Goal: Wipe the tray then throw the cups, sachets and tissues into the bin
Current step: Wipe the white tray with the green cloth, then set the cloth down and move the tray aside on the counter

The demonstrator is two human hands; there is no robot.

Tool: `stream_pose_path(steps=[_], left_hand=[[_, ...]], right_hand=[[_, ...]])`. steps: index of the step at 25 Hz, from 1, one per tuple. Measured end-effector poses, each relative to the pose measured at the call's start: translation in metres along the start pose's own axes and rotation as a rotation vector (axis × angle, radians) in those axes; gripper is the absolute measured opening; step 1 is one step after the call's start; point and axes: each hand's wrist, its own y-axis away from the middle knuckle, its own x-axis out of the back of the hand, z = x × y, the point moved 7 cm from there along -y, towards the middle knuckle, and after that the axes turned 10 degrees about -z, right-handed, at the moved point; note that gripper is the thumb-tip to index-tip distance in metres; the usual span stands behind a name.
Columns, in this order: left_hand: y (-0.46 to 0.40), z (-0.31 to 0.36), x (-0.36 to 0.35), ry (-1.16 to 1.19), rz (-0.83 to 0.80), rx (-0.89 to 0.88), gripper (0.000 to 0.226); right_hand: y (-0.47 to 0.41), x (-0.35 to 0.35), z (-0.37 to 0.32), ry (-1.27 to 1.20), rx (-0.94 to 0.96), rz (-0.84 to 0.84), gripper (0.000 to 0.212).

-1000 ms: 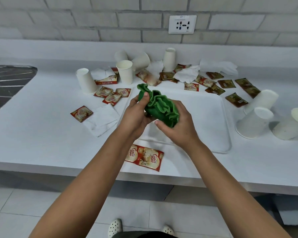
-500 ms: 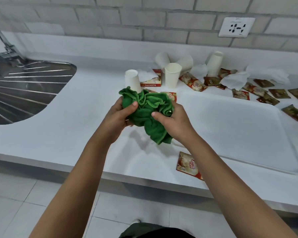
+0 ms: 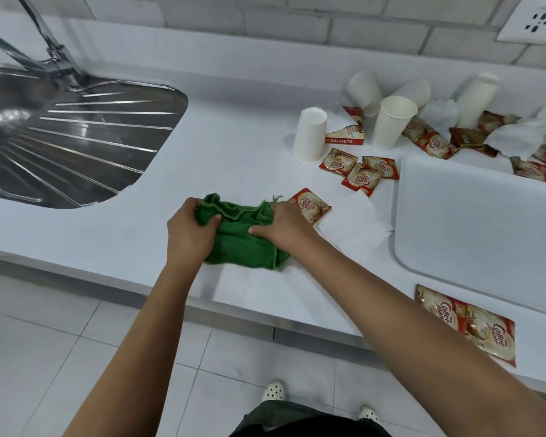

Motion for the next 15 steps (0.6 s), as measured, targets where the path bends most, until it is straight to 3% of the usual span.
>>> stream_pose_path(steps=[7,15], left_hand=[[-0.01,-0.029,0.024,-0.333,0.166,0.152,0.028],[-0.014,-0.025,0.022,-0.479,0.213,0.084,0.049]], right_hand=[[0.008,-0.011,-0.014,0.556,0.023,0.095,0.042],[0.008,-0.011,-0.009,0.536,0.057,0.139,0.041]])
